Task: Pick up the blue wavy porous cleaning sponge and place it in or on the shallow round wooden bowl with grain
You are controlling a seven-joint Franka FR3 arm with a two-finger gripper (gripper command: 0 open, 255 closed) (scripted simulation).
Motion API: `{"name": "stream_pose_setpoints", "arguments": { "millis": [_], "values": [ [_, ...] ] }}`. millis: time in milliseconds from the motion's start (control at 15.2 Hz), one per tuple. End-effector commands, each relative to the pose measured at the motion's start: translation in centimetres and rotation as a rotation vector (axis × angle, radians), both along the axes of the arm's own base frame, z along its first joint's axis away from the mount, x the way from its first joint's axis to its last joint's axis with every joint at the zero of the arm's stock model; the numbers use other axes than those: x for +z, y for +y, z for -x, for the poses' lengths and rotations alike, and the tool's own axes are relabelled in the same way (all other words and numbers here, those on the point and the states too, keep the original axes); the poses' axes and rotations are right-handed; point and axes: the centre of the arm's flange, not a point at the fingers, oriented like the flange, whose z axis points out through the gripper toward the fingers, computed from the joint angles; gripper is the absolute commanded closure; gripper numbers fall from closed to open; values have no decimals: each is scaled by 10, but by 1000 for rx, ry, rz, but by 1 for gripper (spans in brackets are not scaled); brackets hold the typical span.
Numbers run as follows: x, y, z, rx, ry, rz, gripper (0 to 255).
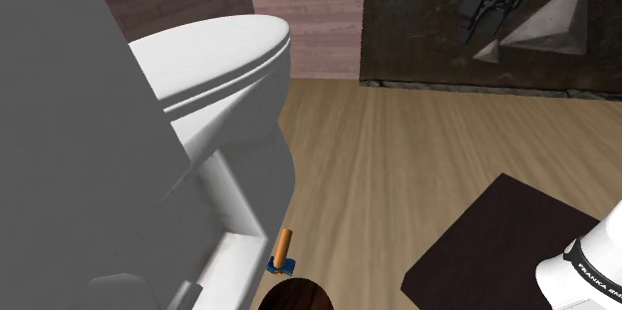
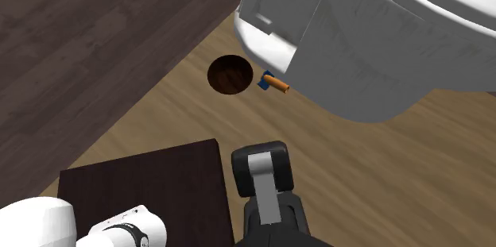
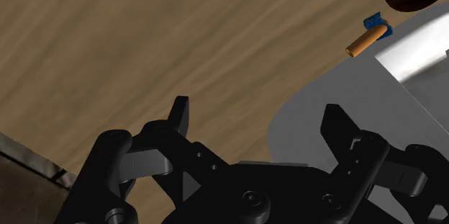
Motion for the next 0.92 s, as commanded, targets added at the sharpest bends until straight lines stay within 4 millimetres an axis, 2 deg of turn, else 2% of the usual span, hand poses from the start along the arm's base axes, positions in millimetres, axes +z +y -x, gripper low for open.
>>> {"name": "stream_pose_setpoints", "arguments": {
  "millis": [0, 858],
  "values": [
    [0, 0, 0, 0, 0, 0, 0],
    [-129, 98, -51, 160, -18, 12, 0]
  ]
}}
